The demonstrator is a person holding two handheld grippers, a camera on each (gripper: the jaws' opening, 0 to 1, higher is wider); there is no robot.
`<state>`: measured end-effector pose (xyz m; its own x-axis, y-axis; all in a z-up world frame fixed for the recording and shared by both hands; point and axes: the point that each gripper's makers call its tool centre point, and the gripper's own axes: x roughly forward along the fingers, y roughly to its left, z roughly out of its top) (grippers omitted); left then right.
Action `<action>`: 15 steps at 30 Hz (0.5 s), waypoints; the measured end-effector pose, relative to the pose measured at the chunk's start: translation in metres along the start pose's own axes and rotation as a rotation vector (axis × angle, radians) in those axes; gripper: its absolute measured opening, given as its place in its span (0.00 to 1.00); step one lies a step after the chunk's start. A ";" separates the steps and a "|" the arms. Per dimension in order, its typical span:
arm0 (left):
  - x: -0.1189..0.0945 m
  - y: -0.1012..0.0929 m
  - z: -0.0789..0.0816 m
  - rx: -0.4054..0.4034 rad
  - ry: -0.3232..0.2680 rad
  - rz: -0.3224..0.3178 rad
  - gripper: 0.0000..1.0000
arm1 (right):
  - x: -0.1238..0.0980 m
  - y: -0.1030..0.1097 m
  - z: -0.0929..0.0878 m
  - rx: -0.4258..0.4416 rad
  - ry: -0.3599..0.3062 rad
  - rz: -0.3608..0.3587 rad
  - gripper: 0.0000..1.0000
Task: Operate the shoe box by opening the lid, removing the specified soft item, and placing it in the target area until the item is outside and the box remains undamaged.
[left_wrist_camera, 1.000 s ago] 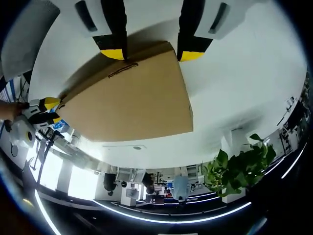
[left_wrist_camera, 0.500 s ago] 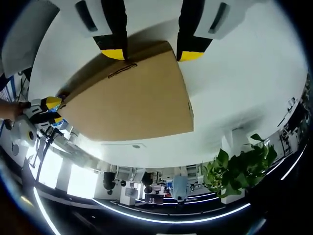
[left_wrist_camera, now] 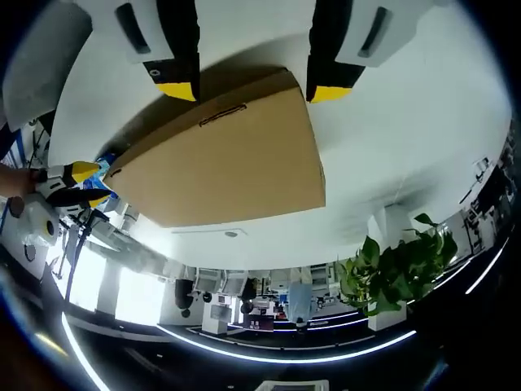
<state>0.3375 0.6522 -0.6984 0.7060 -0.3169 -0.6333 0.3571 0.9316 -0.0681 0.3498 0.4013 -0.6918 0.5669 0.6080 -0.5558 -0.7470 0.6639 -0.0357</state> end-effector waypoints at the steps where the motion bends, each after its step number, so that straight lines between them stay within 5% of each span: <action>1: -0.004 -0.001 0.001 0.002 -0.013 0.005 0.57 | -0.005 -0.001 -0.001 0.000 -0.005 -0.007 0.37; 15: -0.049 -0.030 -0.002 -0.018 -0.086 0.003 0.78 | -0.068 -0.024 -0.024 0.097 -0.033 -0.111 0.61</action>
<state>0.2911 0.6401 -0.6672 0.7569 -0.3279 -0.5653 0.3445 0.9353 -0.0813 0.3210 0.3331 -0.6735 0.6562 0.5418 -0.5252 -0.6434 0.7654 -0.0142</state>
